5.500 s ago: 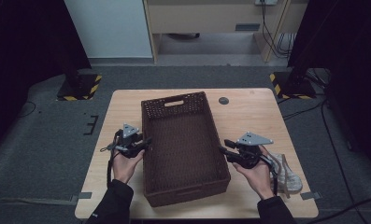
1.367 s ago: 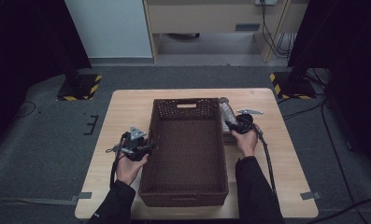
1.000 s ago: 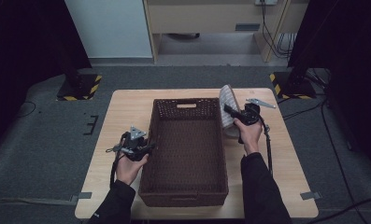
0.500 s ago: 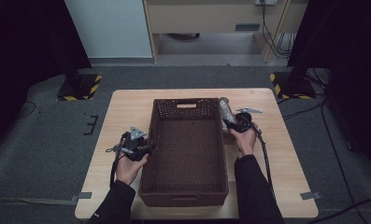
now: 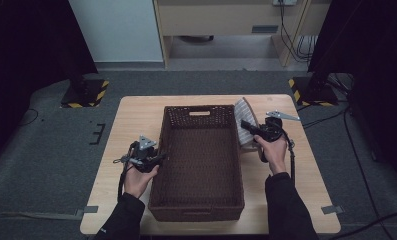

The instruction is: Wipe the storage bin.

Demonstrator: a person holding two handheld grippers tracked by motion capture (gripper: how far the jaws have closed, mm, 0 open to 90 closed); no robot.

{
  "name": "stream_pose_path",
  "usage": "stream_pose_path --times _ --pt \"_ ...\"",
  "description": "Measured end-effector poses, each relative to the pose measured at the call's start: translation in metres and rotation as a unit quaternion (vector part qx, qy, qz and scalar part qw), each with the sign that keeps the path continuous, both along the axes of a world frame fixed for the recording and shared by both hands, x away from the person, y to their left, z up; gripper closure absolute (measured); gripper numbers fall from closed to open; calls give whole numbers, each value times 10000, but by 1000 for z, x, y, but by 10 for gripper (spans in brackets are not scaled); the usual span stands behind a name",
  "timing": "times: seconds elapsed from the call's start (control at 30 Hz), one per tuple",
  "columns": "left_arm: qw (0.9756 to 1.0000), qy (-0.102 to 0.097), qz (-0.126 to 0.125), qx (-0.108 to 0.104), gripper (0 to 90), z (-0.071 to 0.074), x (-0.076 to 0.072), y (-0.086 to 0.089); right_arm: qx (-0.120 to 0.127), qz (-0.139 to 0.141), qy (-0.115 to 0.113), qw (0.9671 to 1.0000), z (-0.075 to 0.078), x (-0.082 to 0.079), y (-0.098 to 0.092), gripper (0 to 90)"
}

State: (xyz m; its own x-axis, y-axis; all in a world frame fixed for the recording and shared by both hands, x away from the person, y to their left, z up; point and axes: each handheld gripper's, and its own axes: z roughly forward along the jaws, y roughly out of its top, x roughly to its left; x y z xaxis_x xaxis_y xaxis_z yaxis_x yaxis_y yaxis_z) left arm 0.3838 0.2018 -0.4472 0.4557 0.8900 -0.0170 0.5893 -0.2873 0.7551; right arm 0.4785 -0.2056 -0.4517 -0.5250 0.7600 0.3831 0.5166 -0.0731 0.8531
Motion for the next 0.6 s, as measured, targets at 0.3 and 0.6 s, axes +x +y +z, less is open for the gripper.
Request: stream_pose_path --times 0.3,0.6 --pt "10000 12 0 -30 663 0 0 0 -697 -180 744 9946 -65 1 11 800" --pt "10000 38 24 -77 662 -1 1 1 -191 -143 419 9988 -33 -8 0 797"
